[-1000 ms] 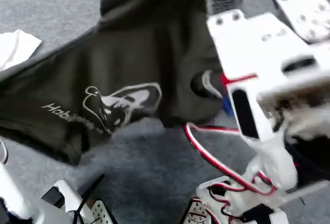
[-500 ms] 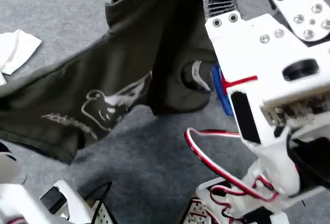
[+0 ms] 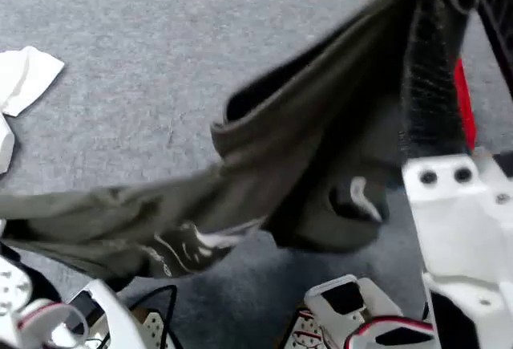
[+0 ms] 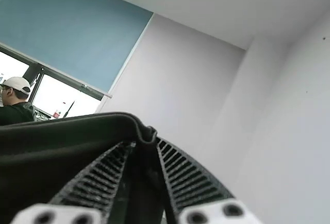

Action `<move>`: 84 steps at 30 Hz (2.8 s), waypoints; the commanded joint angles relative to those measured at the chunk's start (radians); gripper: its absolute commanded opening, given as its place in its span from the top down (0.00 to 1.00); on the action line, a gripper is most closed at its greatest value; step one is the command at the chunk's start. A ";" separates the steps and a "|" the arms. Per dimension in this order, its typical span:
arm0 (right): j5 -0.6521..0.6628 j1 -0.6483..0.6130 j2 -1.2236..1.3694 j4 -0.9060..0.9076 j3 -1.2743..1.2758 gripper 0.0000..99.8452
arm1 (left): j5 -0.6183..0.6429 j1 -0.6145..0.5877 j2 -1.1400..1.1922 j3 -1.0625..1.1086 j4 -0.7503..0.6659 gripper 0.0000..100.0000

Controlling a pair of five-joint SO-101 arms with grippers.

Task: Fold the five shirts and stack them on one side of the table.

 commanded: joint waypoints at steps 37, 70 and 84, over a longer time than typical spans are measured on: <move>-0.133 0.012 1.050 -0.334 -0.031 1.00 | 0.100 0.169 0.607 0.707 -0.919 0.98; -0.078 -0.039 1.118 0.037 -0.168 1.00 | -0.069 0.308 0.449 0.813 -0.710 0.98; 0.110 -0.044 1.121 0.680 -0.387 1.00 | -0.112 0.212 0.311 0.994 -0.709 0.98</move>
